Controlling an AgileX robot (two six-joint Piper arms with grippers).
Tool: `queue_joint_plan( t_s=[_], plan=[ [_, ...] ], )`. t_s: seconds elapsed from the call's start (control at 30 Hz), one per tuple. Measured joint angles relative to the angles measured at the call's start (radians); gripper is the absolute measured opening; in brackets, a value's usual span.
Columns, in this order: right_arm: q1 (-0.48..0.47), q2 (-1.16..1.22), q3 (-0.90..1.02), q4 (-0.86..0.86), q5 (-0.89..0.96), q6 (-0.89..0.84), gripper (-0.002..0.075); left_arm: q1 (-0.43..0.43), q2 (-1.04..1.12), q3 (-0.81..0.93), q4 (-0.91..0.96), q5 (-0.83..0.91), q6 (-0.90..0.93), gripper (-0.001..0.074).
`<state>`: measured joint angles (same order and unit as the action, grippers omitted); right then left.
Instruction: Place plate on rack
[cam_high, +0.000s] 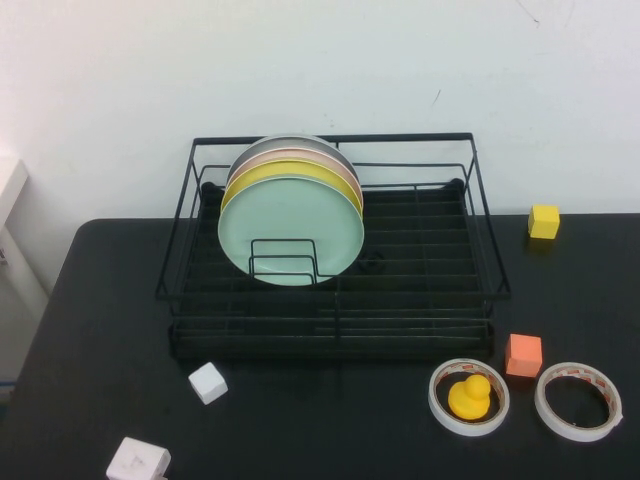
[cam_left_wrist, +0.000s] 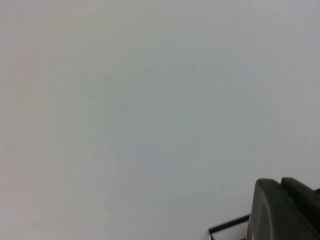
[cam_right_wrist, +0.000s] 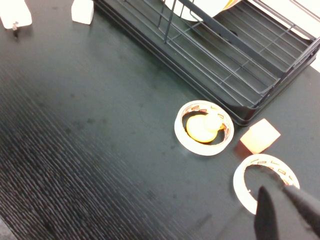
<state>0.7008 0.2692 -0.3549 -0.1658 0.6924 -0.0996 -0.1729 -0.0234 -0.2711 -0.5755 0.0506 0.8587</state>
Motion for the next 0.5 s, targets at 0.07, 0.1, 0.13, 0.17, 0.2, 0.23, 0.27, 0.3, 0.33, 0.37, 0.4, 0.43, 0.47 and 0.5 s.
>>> queue_joint_plan(
  t_s=[0.07,0.1,0.13,0.17,0.2,0.23,0.27,0.3,0.33,0.37,0.4,0.43,0.47,0.5],
  plan=[
    [0.000,0.000,0.001,0.000,0.000,0.000,-0.0002,0.000,0.000,0.079,-0.049,-0.080,0.000,-0.0001],
    [0.000,0.000,0.001,0.000,0.000,0.000,-0.0002,0.000,0.002,0.110,-0.085,-0.108,0.000,-0.0001],
    [0.000,0.000,0.001,0.000,0.000,0.000,-0.0002,0.003,0.002,0.147,-0.118,-0.134,-0.005,-0.0001],
    [0.000,0.000,0.001,0.000,0.000,0.000,-0.0002,0.004,0.002,0.182,-0.145,-0.152,-0.019,-0.0001],
    [0.000,0.000,0.001,0.000,0.000,0.000,-0.0002,0.007,0.004,0.214,-0.159,-0.160,-0.034,-0.0001],
    [0.000,0.000,0.001,0.000,0.000,0.000,-0.0002,0.013,0.004,0.241,-0.161,-0.160,-0.059,-0.0001],
    [0.000,0.000,0.001,0.000,0.000,0.000,-0.0002,0.018,0.004,0.263,-0.146,-0.157,-0.093,-0.0001],
    [0.000,0.000,0.001,0.000,0.000,0.000,-0.0002,0.024,0.004,0.277,-0.118,-0.153,-0.134,-0.0001],
    [0.000,0.000,0.001,0.000,0.000,0.000,-0.0002,0.032,0.004,0.289,-0.065,-0.144,-0.182,-0.0001],
    [0.000,0.000,0.001,0.000,0.000,0.000,-0.0002,0.039,0.004,0.291,0.003,-0.134,-0.237,-0.0001],
    [0.000,0.000,0.001,0.000,0.000,0.000,-0.0002,0.045,0.005,0.291,0.080,-0.130,-0.287,-0.0001],
    [0.000,0.000,0.001,0.000,0.000,0.000,-0.0002,0.046,0.005,0.291,0.144,-0.130,-0.343,-0.0001],
    [0.000,0.000,0.001,0.000,0.000,0.000,-0.0002,0.046,0.005,0.291,0.221,-0.125,-0.421,-0.0001],
    [0.000,0.000,0.001,0.000,0.000,0.000,-0.0002,0.046,0.005,0.291,0.296,-0.124,-0.504,-0.0001]
  ],
)
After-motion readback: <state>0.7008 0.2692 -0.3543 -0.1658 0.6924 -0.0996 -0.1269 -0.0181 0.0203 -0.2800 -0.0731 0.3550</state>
